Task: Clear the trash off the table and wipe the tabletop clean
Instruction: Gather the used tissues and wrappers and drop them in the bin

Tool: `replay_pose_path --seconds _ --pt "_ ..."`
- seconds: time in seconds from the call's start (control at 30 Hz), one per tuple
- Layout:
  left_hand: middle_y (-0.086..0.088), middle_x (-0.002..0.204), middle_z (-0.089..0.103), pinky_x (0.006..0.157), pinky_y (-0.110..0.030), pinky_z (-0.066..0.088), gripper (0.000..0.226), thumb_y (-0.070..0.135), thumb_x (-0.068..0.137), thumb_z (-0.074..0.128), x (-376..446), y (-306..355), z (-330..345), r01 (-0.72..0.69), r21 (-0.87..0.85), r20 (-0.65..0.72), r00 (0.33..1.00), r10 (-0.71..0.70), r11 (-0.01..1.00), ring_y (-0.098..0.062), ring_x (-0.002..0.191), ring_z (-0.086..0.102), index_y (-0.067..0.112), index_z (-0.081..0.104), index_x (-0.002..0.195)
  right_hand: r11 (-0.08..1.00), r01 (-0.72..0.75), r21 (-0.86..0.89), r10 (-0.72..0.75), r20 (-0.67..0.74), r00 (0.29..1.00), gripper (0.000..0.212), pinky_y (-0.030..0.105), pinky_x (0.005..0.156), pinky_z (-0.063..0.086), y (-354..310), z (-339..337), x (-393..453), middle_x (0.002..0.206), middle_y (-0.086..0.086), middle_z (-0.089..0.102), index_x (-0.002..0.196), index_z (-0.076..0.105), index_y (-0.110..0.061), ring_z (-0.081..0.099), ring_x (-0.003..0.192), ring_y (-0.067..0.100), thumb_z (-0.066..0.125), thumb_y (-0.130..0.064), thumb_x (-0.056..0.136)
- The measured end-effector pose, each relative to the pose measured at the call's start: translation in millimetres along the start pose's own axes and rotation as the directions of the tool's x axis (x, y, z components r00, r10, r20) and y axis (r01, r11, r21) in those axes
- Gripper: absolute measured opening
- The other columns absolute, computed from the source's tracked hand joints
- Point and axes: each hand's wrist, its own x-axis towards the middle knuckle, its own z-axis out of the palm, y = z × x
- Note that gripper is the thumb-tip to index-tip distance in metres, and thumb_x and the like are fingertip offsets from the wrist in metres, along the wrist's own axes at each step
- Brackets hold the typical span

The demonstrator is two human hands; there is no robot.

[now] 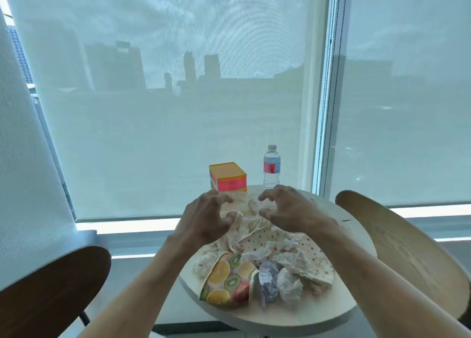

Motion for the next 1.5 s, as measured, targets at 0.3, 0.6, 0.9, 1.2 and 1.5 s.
replay_pose_path --seconds 0.3,0.6,0.9,1.2,1.5 --pt "0.002 0.111 0.064 0.079 -0.031 0.048 0.032 0.044 0.091 0.058 -2.8 -14.1 12.7 -0.012 0.019 0.056 0.998 0.011 1.0 -0.019 0.098 0.063 0.025 0.067 0.115 0.997 -0.011 -0.081 0.012 0.003 1.0 0.026 0.031 0.091 0.051 3.4 15.9 8.9 0.119 0.005 0.068 0.116 0.07 -0.013 0.064 0.103 0.02 0.063 -0.02 0.092" --pt "0.003 0.098 0.066 0.069 -0.028 0.046 0.02 0.037 0.09 0.064 1.0 -20.1 13.4 -0.001 -0.067 0.03 1.0 0.003 0.998 -0.015 0.084 0.062 0.022 0.073 0.099 0.999 0.015 -0.036 -0.018 -0.079 0.997 0.013 0.032 0.079 0.055 1.2 9.6 9.7 0.094 0.004 0.07 0.095 0.071 -0.009 0.065 0.084 0.019 0.06 -0.015 0.093" --pt "0.005 0.094 0.068 0.068 -0.031 0.05 0.021 0.041 0.088 0.066 9.3 -13.3 1.9 -0.002 -0.143 -0.101 0.995 -0.012 0.99 -0.015 0.081 0.061 0.023 0.073 0.096 0.999 0.019 0.044 -0.01 -0.207 0.978 0.006 0.038 0.077 0.057 -5.1 -3.9 11.9 0.088 0.003 0.068 0.089 0.065 -0.015 0.063 0.079 0.018 0.06 -0.017 0.09" --pt "0.008 0.093 0.069 0.071 -0.032 0.052 0.017 0.041 0.087 0.067 10.5 -13.1 -5.4 -0.007 -0.223 -0.143 0.989 -0.026 0.975 -0.011 0.08 0.061 0.025 0.072 0.092 0.948 -0.007 0.319 0.15 -0.424 0.893 0.009 0.026 0.073 0.052 -15.4 -19.0 11.1 0.085 -0.003 0.07 0.092 0.069 -0.016 0.065 0.08 0.016 0.061 -0.02 0.092" --pt "0.007 0.087 0.068 0.069 -0.029 0.054 0.013 0.037 0.085 0.072 8.2 -15.9 -9.5 -0.025 -0.353 -0.15 0.988 -0.03 0.935 -0.007 0.075 0.061 0.024 0.072 0.089 0.76 0.091 0.644 0.338 -0.51 0.791 0.009 0.029 0.071 0.056 -23.8 -41.2 6.8 0.073 -0.004 0.073 0.084 0.067 -0.019 0.072 0.071 0.011 0.063 -0.015 0.091"
